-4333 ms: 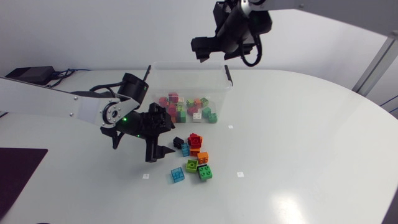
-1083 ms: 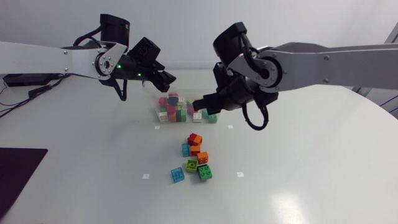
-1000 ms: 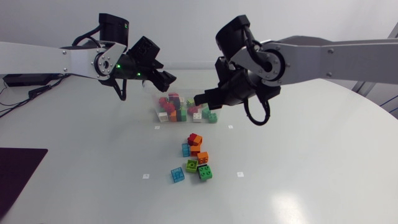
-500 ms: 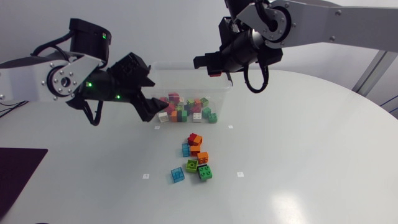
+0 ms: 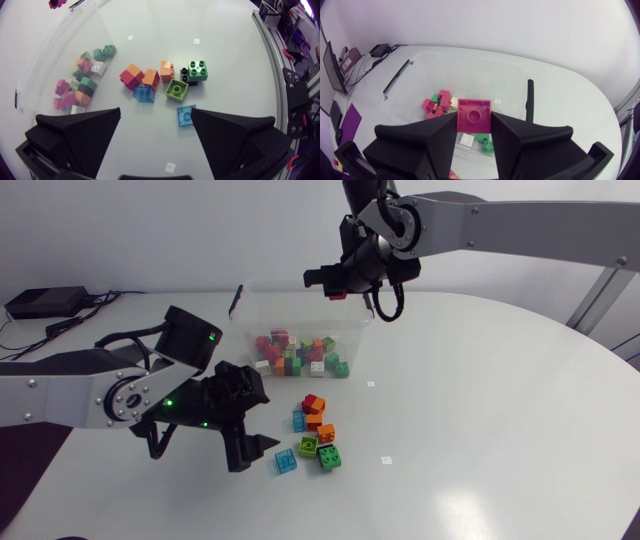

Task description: Place the duplo bricks in the container

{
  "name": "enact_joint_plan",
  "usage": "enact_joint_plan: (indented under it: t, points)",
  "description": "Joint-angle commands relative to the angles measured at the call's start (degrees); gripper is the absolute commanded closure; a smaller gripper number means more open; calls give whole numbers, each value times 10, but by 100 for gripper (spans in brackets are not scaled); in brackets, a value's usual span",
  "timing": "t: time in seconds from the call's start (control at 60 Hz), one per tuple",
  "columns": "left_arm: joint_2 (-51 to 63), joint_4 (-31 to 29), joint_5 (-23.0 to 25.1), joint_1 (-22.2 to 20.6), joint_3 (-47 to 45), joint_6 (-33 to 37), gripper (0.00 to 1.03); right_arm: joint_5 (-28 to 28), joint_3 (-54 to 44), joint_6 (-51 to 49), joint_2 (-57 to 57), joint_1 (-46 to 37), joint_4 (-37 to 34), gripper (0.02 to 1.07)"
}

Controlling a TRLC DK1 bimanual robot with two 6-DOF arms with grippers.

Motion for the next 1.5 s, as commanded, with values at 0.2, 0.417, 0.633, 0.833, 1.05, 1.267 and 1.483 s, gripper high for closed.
enact_joint_plan:
  t: [0.2,0.417,0.633,0.833,1.05,1.267,1.483]
  points:
    - [12,-32,0,-26,-21,4,6,0,56,-8,61,-7,-1,19]
    - [54,-63,-11,-53,5,-25,6,3,26,-11,5,-8,-7,6]
    - [104,-91,-42,-74,48,-61,6,3,-72,-15,-105,-3,-14,6]
    - [145,-109,-55,-81,87,-87,7,0,-187,-17,-202,0,-15,6]
    - [181,-109,-66,-98,100,-104,18,-1,-302,-19,-293,18,-39,7]
    - [204,-109,-69,-106,99,-107,72,-6,-378,-5,-363,54,-73,10]
    - [188,-108,-73,-91,75,-107,80,-36,-431,5,-367,85,-87,13]
